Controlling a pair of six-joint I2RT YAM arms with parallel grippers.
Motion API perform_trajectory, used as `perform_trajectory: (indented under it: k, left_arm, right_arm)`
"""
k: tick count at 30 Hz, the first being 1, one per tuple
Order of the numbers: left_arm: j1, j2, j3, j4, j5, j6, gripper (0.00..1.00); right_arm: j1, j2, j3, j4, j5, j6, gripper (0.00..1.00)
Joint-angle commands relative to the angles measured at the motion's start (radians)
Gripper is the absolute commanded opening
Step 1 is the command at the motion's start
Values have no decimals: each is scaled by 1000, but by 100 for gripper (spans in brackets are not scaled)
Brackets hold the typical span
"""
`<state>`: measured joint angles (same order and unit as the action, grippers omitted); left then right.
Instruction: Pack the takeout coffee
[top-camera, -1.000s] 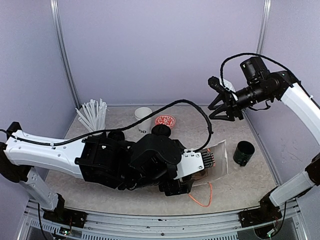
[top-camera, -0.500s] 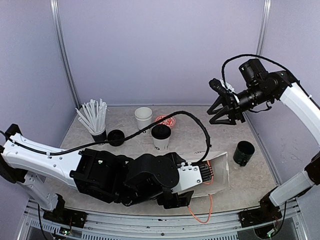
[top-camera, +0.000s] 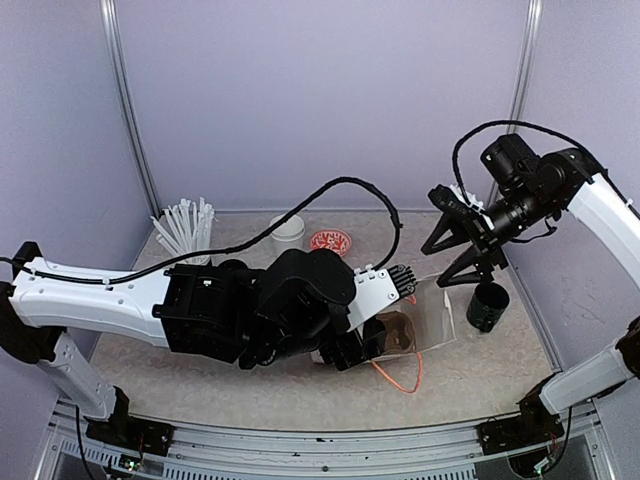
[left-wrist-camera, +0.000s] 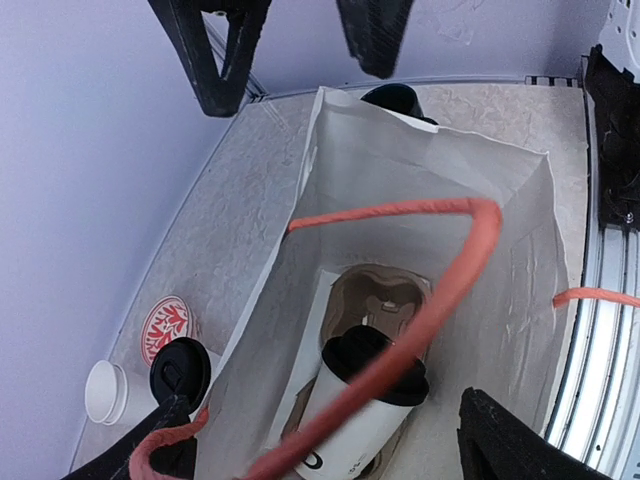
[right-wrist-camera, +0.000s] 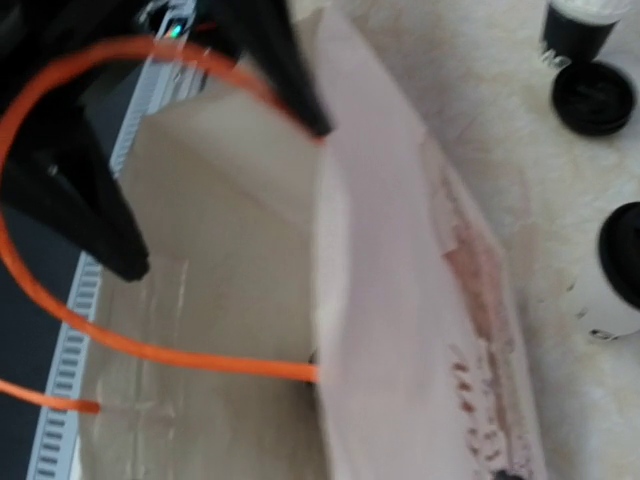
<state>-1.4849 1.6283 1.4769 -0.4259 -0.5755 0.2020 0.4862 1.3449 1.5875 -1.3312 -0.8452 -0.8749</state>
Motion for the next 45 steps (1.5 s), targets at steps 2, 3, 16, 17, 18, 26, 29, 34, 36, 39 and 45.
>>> perform_trajectory:
  k: [2,3,16,17,18,26,29,34,36,39,45]
  left_arm:
    - [18,19,49,7,15,-48,89]
    - [22,18,50,3,18,-55,88]
    - [48,16,52,-13,8,-97,88]
    - [49,14,52,-13,8,-95,88]
    - [49,13,52,-13,8,-95,88]
    - [53,4,41,-11,3,-93,88]
    - [54,2,36,-10,1,-92,88]
    - [54,-5,26,-9,-7,-91,88]
    - [54,-11,23,-9,-11,-91,88]
    - [57,-18,15,-6,-17,-92,88]
    - [66,-26,5,1,-29,-100,88]
  right_arm:
    - [93,-36,-49,47,121,23,73]
    - [110,-33,-54,60,138,26,74]
    - [228,10,-69,257,255,145,72]
    - [228,14,-70,267,262,153,70]
    - [228,18,-68,275,266,159,69]
    - [229,54,-73,312,291,203,49]
    - [229,67,-72,310,291,208,40]
    - [229,89,-53,291,281,216,28]
    - [227,89,-52,297,285,219,28]
    - [226,80,-52,297,277,212,38]
    - [227,60,-73,301,295,182,59]
